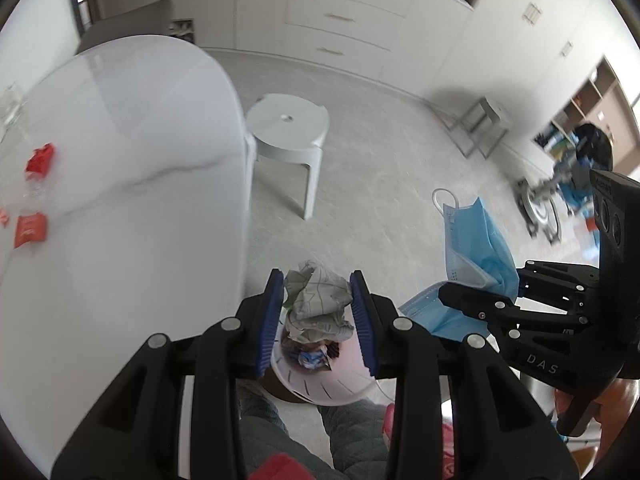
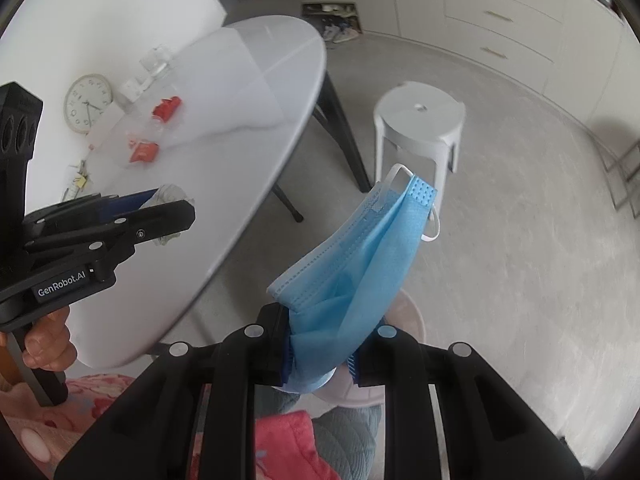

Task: Collect trash
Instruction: 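Carry the paper ball and mask to the white bin and open both tools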

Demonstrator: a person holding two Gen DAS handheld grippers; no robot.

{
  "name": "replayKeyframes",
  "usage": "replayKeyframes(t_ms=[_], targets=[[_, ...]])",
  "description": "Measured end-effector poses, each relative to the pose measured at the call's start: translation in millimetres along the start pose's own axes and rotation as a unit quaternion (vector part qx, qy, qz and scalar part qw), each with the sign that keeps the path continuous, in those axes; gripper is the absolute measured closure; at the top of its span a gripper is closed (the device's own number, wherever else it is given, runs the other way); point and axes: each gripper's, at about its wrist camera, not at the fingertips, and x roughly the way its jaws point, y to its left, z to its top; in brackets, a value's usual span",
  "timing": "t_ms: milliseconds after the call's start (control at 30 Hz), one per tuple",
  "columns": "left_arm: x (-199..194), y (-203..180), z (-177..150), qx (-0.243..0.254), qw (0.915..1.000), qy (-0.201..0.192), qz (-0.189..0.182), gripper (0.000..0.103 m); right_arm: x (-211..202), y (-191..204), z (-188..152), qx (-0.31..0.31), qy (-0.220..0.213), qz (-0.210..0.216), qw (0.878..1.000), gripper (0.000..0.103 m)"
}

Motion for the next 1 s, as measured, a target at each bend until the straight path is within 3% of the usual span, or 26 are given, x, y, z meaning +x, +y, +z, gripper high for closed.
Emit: replayKeyframes(t_ms=[233,700,800,867,933,1000], targets=[[23.1,-36.4,0.3,0.019,0.9992,0.028,-0.02,0.07,-7.2,-26.4,-23.5,0.021,0.006,-0.003,1.0,0.081],[30.0,-43.5,-17.2,0.023,0.9982,0.046,-0.031,0.07,-8.8,-28.4,-34.3,0.019,0.018,0.002,1.0,0.08],[30.3,-45.4,-19.8,0.024,0.9981,0.049,-0.029,0.054,-9.6,-26.5,-36.2,0.016,0.019,0.004,1.0,0.08],[28.4,-46.4,-20.1,0.025,0.9983,0.047,-0.025,0.032,-9.6,-26.1,-35.1,0.013,0.02,0.003,1.0,0.08],[25.9,-47.4,-21.4,0.027,0.9985,0.045,-0.017,0.018,-10.2,-25.0,-36.6,0.011,0.02,0.004,1.0,0.08],[22.8,-48.3,-22.8,0.029,0.9987,0.041,-0.01,0.012,-10.4,-24.1,-37.6,0.009,0.02,0.004,1.0,0.08]])
